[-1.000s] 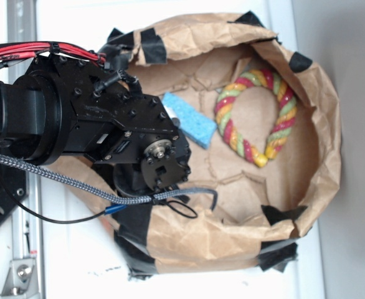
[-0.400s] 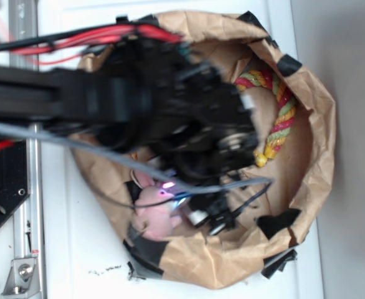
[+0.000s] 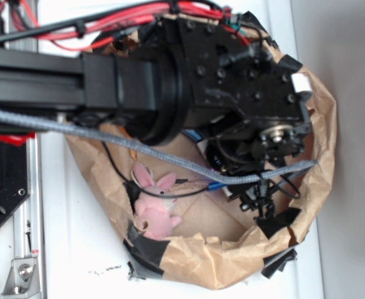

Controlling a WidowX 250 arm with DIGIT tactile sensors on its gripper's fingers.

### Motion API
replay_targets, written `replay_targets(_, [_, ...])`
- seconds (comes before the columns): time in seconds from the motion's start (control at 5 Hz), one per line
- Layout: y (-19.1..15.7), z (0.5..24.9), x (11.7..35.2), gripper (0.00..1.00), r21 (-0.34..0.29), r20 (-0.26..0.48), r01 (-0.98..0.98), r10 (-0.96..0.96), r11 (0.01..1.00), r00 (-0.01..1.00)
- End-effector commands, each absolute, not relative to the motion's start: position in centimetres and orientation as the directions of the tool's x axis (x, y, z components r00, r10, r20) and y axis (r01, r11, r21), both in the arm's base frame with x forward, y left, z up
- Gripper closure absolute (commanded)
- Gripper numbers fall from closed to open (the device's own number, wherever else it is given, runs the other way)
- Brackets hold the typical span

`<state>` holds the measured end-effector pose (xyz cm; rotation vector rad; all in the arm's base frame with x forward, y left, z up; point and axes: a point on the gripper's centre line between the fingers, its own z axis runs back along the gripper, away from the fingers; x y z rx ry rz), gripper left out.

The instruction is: Grab the pink bunny.

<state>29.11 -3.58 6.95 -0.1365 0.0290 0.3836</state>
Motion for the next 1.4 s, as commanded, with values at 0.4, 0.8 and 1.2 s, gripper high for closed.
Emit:
replay_targets(0.4, [-7.1, 9.7, 23.7, 0.00, 0.015, -0.333, -0.704, 0.668, 0.710, 0.666])
replay_targets(0.8, [-9.2, 6.4, 18.7, 0.00, 0.136, -0.493, -0.630, 0.604, 0.764, 0.626])
replay_targets(1.2, [-9.0, 6.7, 16.5, 1.00, 0.100, -0.540, -0.625, 0.570, 0.774, 0.620])
